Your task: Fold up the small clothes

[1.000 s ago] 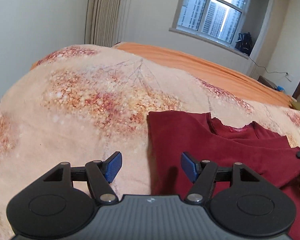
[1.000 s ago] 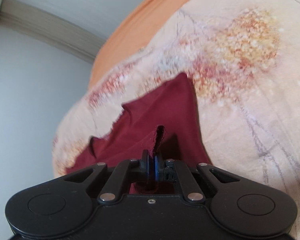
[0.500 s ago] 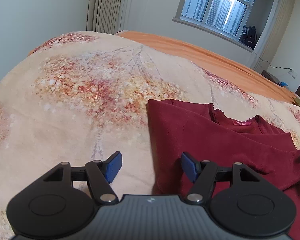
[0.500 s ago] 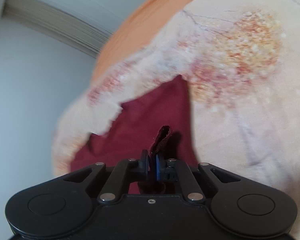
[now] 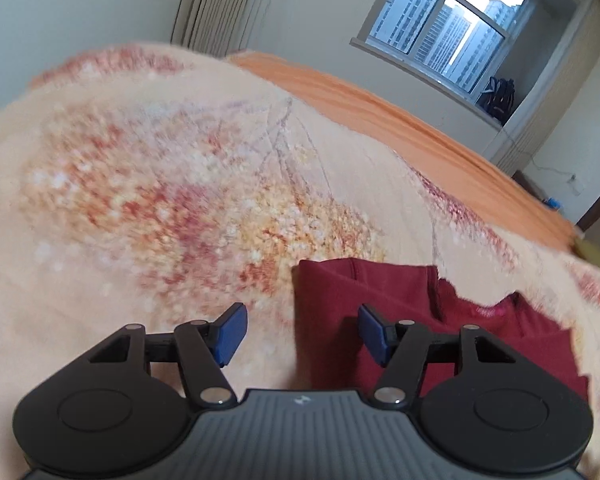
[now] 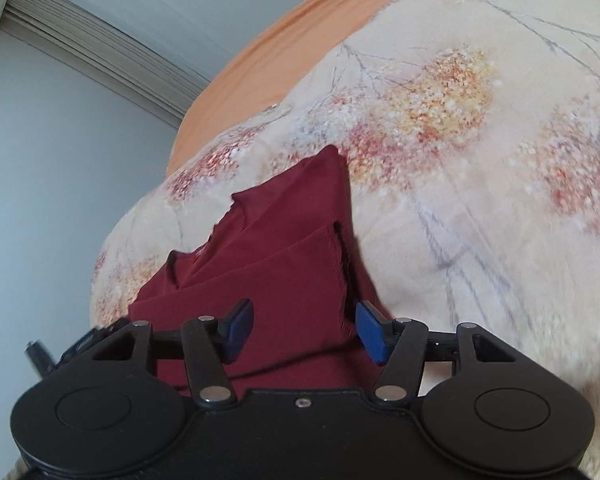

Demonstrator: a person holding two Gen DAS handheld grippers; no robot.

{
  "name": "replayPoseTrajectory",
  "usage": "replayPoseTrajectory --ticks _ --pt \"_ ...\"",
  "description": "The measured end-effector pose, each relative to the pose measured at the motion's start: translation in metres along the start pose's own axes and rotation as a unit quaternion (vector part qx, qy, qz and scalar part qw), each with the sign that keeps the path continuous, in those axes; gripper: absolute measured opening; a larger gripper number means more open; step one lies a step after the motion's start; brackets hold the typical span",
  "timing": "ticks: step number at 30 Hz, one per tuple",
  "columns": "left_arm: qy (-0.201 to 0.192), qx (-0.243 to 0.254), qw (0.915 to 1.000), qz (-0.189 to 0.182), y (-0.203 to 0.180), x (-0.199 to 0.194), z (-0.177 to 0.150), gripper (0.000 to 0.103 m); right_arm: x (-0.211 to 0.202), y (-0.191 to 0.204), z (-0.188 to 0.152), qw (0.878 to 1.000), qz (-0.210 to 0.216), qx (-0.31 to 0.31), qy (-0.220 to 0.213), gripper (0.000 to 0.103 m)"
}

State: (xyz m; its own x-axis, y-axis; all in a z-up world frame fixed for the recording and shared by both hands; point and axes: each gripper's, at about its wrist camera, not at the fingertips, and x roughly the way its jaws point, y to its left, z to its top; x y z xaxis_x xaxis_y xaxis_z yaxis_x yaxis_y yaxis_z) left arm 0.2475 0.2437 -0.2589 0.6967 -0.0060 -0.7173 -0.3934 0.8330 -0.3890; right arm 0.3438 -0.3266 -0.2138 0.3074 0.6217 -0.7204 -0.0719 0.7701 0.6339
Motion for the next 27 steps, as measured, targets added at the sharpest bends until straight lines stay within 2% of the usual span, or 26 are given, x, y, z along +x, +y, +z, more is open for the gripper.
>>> replayPoseTrajectory --ticks 1,4,5,6,8,12,13,14,16,18,22,23,25,27 --pt "0.007 -0.018 0.9997 -0.017 0.006 0.007 0.002 0.061 -0.004 0.0 -0.005 1.0 0.002 0.0 0.002 0.06" --pt "0.016 -0.059 0.997 -0.047 0.02 0.024 0.004 0.046 -0.013 0.0 -0.021 1.0 0.005 0.002 0.007 0.06" --pt "0.017 -0.069 0.9958 -0.057 0.024 0.028 0.005 0.035 -0.015 -0.001 -0.025 1.0 0.006 0.004 0.009 0.06" --pt "0.019 -0.076 0.9945 -0.069 0.026 0.031 0.006 0.012 -0.017 -0.001 -0.029 1.0 0.005 0.007 0.01 0.06" --pt "0.016 -0.074 0.9939 -0.08 0.026 0.033 0.009 0.007 -0.019 -0.002 -0.034 1.0 0.005 0.011 0.013 0.06" --pt "-0.029 -0.023 0.9959 -0.083 0.01 0.016 0.019 0.005 -0.021 -0.001 -0.037 1.0 0.01 0.016 0.015 0.06" --pt "-0.037 -0.009 0.9965 -0.074 0.007 0.014 0.022 0.005 -0.02 0.0 -0.035 1.0 0.012 0.014 0.014 0.059" --pt "-0.032 0.016 0.998 -0.052 0.004 0.017 0.022 0.005 -0.018 0.002 -0.034 1.0 0.014 0.01 0.014 0.059" --pt "0.009 0.054 0.9985 -0.001 0.002 0.038 0.016 0.004 -0.012 0.003 -0.031 1.0 0.016 0.007 0.016 0.059" --pt "0.008 0.071 0.9974 0.007 0.001 0.041 0.013 0.005 -0.004 0.005 -0.028 1.0 0.017 0.004 0.019 0.059" --pt "-0.005 0.008 0.9996 -0.027 0.008 0.029 0.019 0.008 0.01 0.015 -0.022 0.999 0.026 -0.014 0.02 0.059" --pt "-0.012 -0.001 0.9995 -0.028 0.01 0.02 0.019 0.012 0.013 0.016 -0.02 0.999 0.025 -0.019 0.019 0.059" --pt "-0.027 -0.006 0.9993 -0.026 0.012 0.0 0.012 0.015 0.02 0.019 -0.016 0.999 0.015 -0.036 0.014 0.059" --pt "-0.021 -0.003 0.9992 -0.034 0.013 -0.016 0.0 0.018 0.028 0.02 -0.008 0.998 -0.008 -0.064 -0.003 0.059"
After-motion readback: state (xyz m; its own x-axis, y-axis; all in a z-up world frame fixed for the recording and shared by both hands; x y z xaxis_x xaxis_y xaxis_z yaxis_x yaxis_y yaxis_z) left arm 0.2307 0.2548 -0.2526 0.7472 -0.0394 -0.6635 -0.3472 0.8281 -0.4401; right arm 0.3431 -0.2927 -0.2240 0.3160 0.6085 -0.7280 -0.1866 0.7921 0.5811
